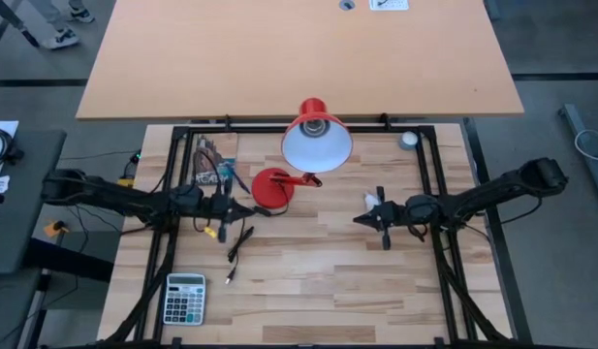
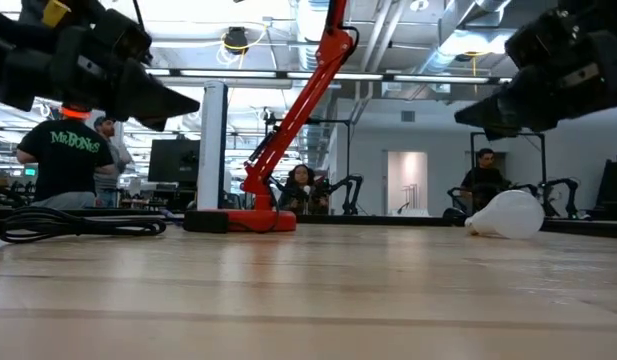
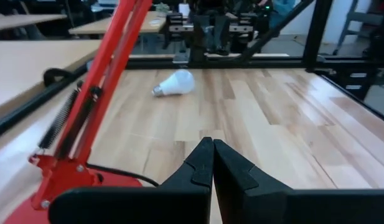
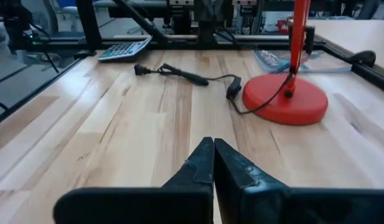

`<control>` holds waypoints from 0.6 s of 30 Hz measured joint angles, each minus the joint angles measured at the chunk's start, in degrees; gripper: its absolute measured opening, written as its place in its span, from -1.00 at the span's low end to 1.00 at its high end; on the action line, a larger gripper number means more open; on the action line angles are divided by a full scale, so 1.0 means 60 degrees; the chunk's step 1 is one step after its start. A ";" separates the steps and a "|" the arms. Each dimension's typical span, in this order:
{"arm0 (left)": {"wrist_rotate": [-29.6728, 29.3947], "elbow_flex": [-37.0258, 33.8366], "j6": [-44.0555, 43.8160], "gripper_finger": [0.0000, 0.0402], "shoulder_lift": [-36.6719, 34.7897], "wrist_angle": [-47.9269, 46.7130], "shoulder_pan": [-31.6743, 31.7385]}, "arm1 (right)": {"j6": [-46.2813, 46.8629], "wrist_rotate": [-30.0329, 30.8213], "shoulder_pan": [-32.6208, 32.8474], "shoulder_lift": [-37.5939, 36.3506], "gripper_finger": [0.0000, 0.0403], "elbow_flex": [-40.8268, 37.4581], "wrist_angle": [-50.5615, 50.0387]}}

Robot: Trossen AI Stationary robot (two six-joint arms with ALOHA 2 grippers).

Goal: Screw lightbulb
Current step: Return to Home Position

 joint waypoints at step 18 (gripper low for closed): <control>0.0262 -0.0990 -0.0348 -1.00 -0.0379 0.0374 0.0424 | 0.0316 0.0187 -0.0080 0.0001 -0.97 -0.0944 0.1129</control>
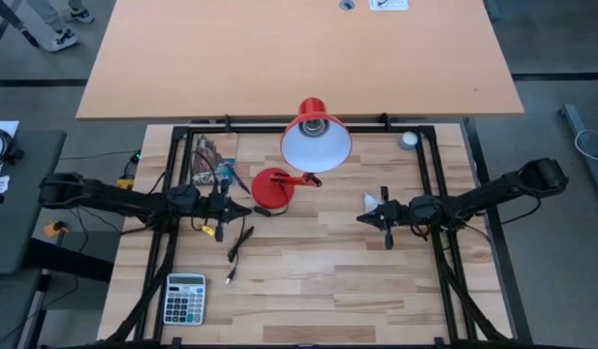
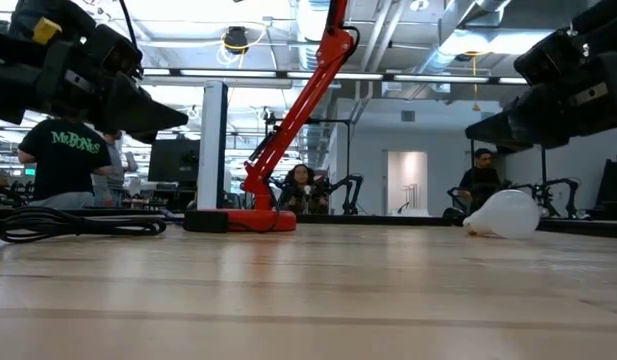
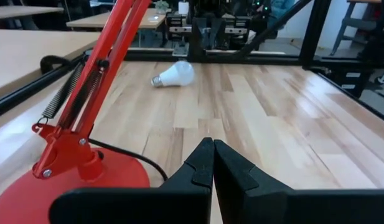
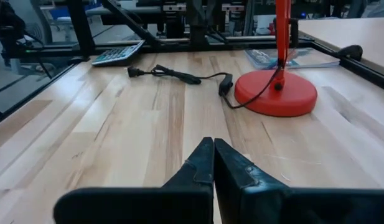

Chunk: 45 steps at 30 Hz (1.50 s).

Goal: Screw lightbulb
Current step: Return to Home Position

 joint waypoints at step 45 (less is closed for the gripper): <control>-0.0395 0.0219 -0.0012 -1.00 -0.7628 -0.6850 -0.0025 | -0.0132 0.0111 -0.0393 -0.7178 -0.97 -0.0022 -0.6614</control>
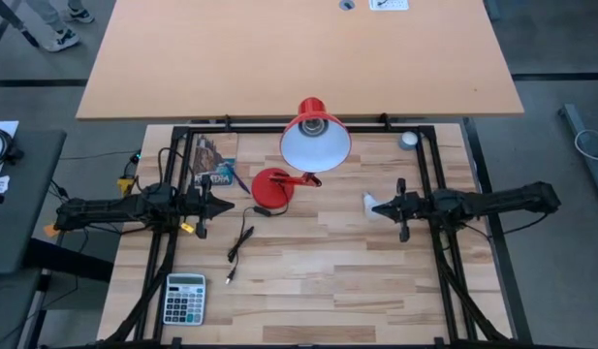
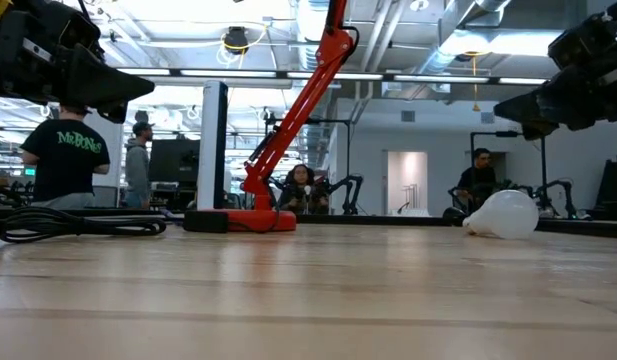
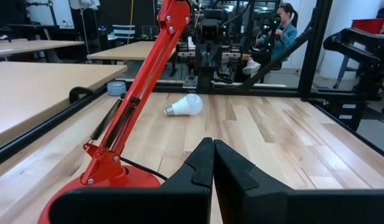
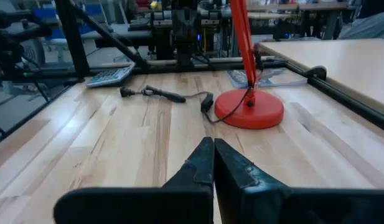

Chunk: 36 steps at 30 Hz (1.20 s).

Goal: Screw lightbulb
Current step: Return to Home Position

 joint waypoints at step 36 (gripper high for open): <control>-0.0026 0.0004 0.0007 -1.00 0.0004 -0.0069 0.0000 | -0.0931 0.0269 0.0353 -0.1882 -0.94 0.0015 -0.0227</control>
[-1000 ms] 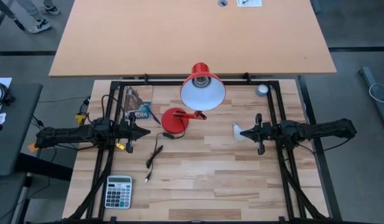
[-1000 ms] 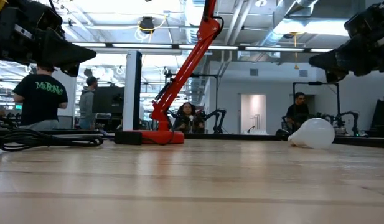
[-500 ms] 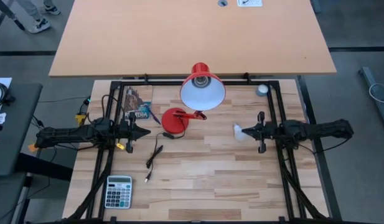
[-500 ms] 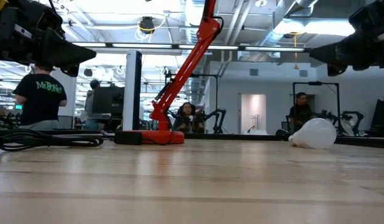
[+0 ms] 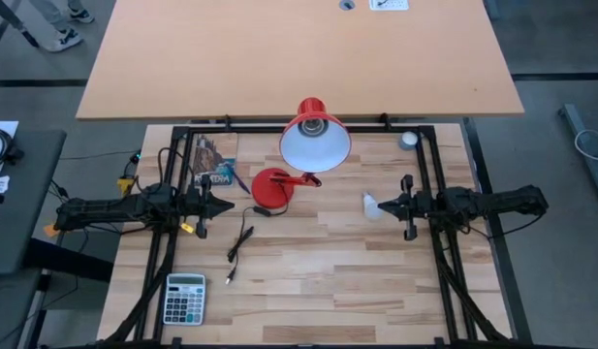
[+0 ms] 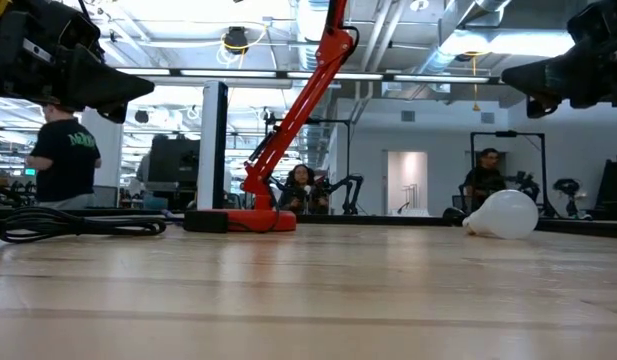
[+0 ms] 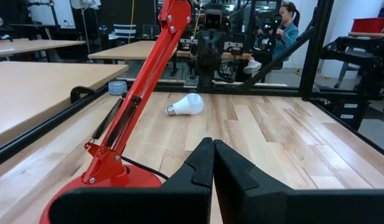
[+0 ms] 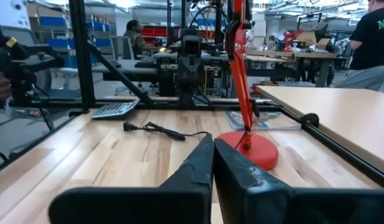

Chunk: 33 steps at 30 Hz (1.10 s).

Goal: Screw lightbulb
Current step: Return to Home Position

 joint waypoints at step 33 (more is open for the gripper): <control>0.0102 -0.0004 0.0326 -1.00 0.0006 0.0036 0.0000 | 0.0153 -0.0029 0.0000 0.0003 -0.86 -0.0025 -0.0021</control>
